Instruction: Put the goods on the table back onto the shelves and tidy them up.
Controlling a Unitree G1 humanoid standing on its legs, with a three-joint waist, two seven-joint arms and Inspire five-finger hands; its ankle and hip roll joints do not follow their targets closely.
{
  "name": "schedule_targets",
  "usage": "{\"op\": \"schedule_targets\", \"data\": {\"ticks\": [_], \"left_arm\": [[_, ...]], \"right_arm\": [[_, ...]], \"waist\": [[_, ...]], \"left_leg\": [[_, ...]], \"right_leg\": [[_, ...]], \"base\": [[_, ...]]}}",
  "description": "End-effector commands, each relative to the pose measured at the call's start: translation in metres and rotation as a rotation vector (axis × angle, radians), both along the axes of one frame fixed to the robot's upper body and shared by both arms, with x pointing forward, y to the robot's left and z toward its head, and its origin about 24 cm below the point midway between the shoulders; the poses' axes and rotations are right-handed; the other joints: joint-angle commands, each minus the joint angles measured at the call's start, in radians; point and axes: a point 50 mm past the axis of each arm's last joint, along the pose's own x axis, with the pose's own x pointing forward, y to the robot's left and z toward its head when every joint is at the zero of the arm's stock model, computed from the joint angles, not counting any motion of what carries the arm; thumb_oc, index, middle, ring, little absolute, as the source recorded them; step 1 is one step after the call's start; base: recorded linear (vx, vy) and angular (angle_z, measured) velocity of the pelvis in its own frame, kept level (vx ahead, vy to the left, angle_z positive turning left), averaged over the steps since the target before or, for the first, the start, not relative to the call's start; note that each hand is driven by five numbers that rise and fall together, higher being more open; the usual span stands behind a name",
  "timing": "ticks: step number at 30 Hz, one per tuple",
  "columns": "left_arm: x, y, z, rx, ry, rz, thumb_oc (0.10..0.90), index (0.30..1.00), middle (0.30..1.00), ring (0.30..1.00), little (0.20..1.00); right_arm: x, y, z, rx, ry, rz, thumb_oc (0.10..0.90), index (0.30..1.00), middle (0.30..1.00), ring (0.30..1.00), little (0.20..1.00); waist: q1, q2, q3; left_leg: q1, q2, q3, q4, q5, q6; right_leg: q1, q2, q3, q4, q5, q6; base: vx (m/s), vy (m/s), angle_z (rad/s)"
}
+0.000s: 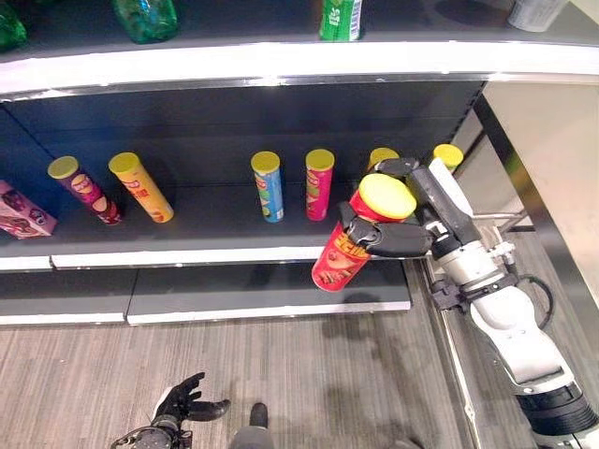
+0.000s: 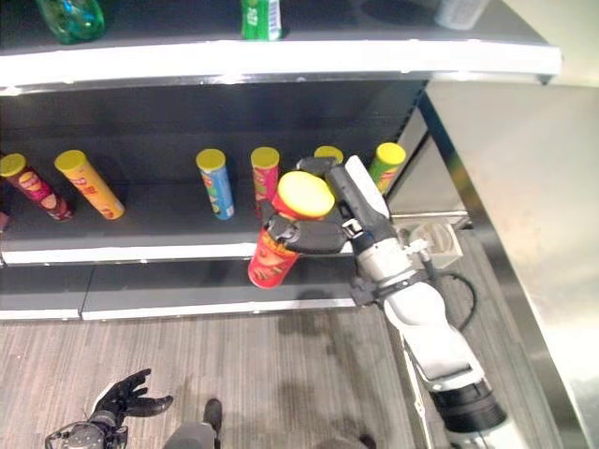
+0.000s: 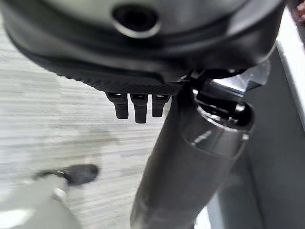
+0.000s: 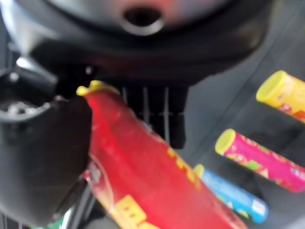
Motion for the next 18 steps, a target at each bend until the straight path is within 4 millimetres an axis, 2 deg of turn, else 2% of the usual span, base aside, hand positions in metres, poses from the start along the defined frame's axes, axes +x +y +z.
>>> {"op": "schedule_targets", "data": {"ticks": [1,2,3,5,9,10,11,12,13,15,16,18], "left_arm": [[-0.001,-0.006,-0.001,-0.007,-0.012,-0.029,0.800,0.900,0.900,0.900,0.900],[-0.001,-0.006,-0.001,-0.008,-0.013,-0.029,0.800,0.900,0.900,0.900,0.900],[0.000,-0.012,-0.003,-0.024,-0.017,-0.035,0.800,0.900,0.900,0.900,0.900],[-0.001,-0.020,-0.006,-0.055,-0.022,-0.009,0.800,0.900,0.900,0.900,0.900],[0.002,-0.031,-0.006,-0.090,-0.045,-0.006,0.800,0.900,0.900,0.900,0.900],[0.006,-0.035,-0.006,-0.102,-0.062,-0.005,0.800,0.900,0.900,0.900,0.900],[0.007,-0.036,-0.005,-0.108,-0.070,0.007,0.800,0.900,0.900,0.900,0.900],[0.005,-0.037,-0.007,-0.106,-0.064,0.012,0.800,0.900,0.900,0.900,0.900],[0.004,-0.034,-0.007,-0.085,-0.057,0.010,0.800,0.900,0.900,0.900,0.900],[0.004,-0.031,-0.005,-0.068,-0.055,0.008,0.800,0.900,0.900,0.900,0.900],[0.003,-0.029,-0.005,-0.059,-0.049,0.007,0.800,0.900,0.900,0.900,0.900],[0.000,-0.030,-0.007,-0.053,-0.032,-0.007,0.800,0.900,0.900,0.900,0.900]], "right_arm": [[-0.014,0.012,0.073,-0.028,-0.365,0.108,0.400,0.300,0.300,0.300,0.300],[-0.014,0.013,0.073,-0.028,-0.366,0.108,0.400,0.300,0.300,0.300,0.300],[-0.012,0.018,0.075,-0.038,-0.366,0.131,0.400,0.300,0.300,0.300,0.300],[-0.009,0.026,0.072,-0.044,-0.346,0.158,0.400,0.300,0.300,0.300,0.300],[-0.008,0.027,0.068,-0.064,-0.334,0.158,0.400,0.300,0.300,0.300,0.300],[-0.007,0.024,0.066,-0.077,-0.333,0.136,0.400,0.300,0.300,0.300,0.300],[-0.006,0.024,0.065,-0.087,-0.338,0.120,0.400,0.300,0.300,0.300,0.300],[-0.003,0.025,0.064,-0.111,-0.350,0.092,0.400,0.300,0.300,0.300,0.300],[-0.001,0.028,0.063,-0.118,-0.357,0.090,0.400,0.300,0.300,0.300,0.300],[0.000,0.029,0.062,-0.119,-0.355,0.081,0.400,0.300,0.300,0.300,0.300],[0.001,0.028,0.060,-0.122,-0.350,0.077,0.400,0.300,0.300,0.300,0.300],[-0.001,0.027,0.059,-0.120,-0.347,0.073,0.400,0.300,0.300,0.300,0.300]], "waist": [[0.011,0.016,-0.032],[0.010,0.016,-0.033],[0.018,0.006,-0.025],[0.026,-0.004,-0.031],[0.032,-0.005,-0.014],[0.034,0.001,0.001],[0.034,0.001,0.006],[0.036,-0.003,0.004],[0.039,-0.010,0.001],[0.038,-0.004,-0.005],[0.035,0.003,-0.012],[0.031,0.028,-0.037]], "left_leg": [[-0.028,-0.087,-0.006,-0.084,-0.003,0.043],[-0.031,-0.088,-0.007,-0.084,0.000,0.044],[-0.029,-0.110,-0.030,-0.083,-0.003,0.044],[-0.033,-0.118,-0.042,-0.080,-0.002,0.045],[-0.080,-0.121,-0.070,0.036,-0.038,0.042],[-0.114,-0.114,-0.070,0.092,-0.043,0.027],[-0.136,-0.096,-0.069,0.111,-0.036,0.013],[-0.156,-0.049,-0.074,0.108,-0.022,-0.003],[-0.169,0.018,-0.094,0.078,0.016,-0.018],[-0.177,0.085,-0.096,0.039,0.067,-0.030],[-0.169,0.110,-0.096,0.013,0.082,-0.040],[-0.137,0.112,-0.112,-0.049,0.081,-0.059]], "right_leg": [[0.086,0.179,-0.022,-0.110,-0.068,-0.010],[0.086,0.179,-0.023,-0.114,-0.063,-0.010],[0.106,0.221,0.029,-0.166,-0.073,-0.025],[0.124,0.234,0.060,-0.214,-0.046,-0.030],[0.161,0.226,0.037,-0.254,-0.042,-0.035],[0.179,0.216,0.013,-0.266,-0.045,-0.037],[0.190,0.205,0.004,-0.273,-0.045,-0.034],[0.198,0.183,-0.004,-0.283,-0.046,-0.023],[0.194,0.157,-0.003,-0.277,-0.056,-0.010],[0.191,0.133,-0.008,-0.267,-0.074,0.002],[0.191,0.121,-0.007,-0.264,-0.080,0.010],[0.201,0.105,-0.005,-0.260,-0.075,0.024]], "base": [[-0.04,0.045,-0.27],[-0.01,0.044,-0.21],[0.00,0.000,0.00],[0.05,-0.033,0.23],[0.02,-0.030,0.58],[-0.01,0.073,0.51],[0.01,0.185,0.80],[0.06,0.306,0.76],[0.08,0.342,0.51],[0.09,0.323,0.09],[0.12,0.352,0.06],[0.12,0.303,0.06]]}}
